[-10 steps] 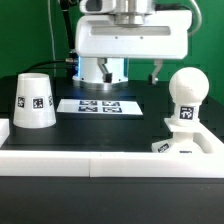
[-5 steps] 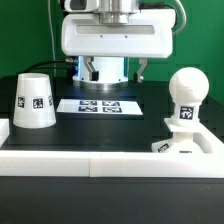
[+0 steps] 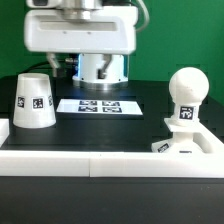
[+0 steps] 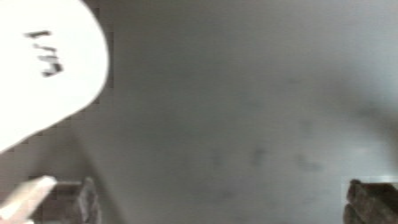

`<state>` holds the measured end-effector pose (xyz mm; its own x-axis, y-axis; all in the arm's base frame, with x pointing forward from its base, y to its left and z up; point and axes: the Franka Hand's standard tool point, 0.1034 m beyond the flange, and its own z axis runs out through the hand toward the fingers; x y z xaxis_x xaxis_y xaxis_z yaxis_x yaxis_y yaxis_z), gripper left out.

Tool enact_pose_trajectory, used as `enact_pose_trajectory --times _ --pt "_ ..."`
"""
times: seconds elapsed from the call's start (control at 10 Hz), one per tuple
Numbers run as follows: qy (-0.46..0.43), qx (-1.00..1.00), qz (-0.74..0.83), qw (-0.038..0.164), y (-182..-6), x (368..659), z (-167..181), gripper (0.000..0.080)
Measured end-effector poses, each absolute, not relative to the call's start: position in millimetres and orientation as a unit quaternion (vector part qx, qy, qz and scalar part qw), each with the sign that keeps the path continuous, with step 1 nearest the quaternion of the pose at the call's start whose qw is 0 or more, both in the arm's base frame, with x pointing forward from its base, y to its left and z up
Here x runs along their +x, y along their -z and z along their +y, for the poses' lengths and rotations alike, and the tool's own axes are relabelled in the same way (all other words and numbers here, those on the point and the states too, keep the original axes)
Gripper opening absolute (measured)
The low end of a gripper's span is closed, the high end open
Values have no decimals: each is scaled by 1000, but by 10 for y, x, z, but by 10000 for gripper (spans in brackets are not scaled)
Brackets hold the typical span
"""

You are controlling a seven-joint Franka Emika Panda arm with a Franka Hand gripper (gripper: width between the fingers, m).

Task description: Assemble lamp

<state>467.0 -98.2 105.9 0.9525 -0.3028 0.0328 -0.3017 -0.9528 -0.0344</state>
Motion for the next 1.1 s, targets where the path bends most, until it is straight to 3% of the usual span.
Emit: enact_pose_trajectory --times 0.3,0.6,1.1 --pt "20 -987 156 11 -1078 4566 -1265 699" --pt "16 -988 151 11 -1053 4480 -1284 699" --pt "20 -989 145 -2 -865 4359 -1289 699"
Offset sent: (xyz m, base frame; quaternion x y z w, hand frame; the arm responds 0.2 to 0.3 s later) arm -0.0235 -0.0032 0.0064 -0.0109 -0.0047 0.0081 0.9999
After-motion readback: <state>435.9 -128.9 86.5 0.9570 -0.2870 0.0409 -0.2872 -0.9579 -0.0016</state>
